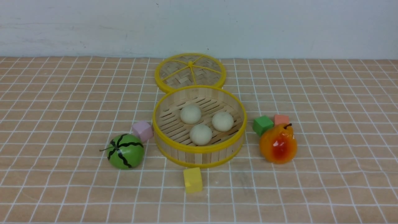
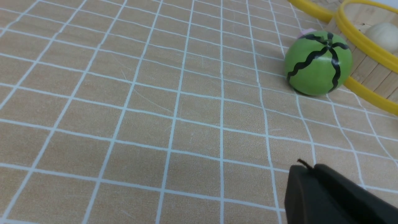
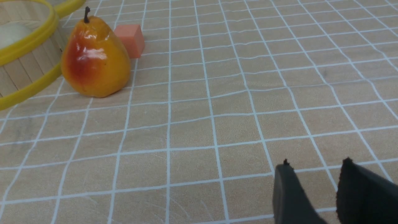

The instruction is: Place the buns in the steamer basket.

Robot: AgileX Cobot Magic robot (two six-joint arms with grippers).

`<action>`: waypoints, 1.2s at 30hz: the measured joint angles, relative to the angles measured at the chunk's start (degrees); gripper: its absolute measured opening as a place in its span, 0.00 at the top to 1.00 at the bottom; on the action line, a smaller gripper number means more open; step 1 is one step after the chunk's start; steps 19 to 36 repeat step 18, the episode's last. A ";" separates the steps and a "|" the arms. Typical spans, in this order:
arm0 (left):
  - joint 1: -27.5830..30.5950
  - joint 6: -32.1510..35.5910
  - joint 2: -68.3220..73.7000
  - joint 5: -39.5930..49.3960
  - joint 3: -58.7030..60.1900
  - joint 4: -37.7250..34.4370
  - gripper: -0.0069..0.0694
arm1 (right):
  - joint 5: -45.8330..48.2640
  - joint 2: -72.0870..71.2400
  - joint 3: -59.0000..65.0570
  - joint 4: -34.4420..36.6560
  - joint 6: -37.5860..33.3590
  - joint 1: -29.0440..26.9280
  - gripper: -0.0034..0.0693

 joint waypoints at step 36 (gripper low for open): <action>0.00 0.00 0.00 0.00 0.00 0.05 0.86 | 0.00 0.00 0.00 0.00 0.00 0.00 0.62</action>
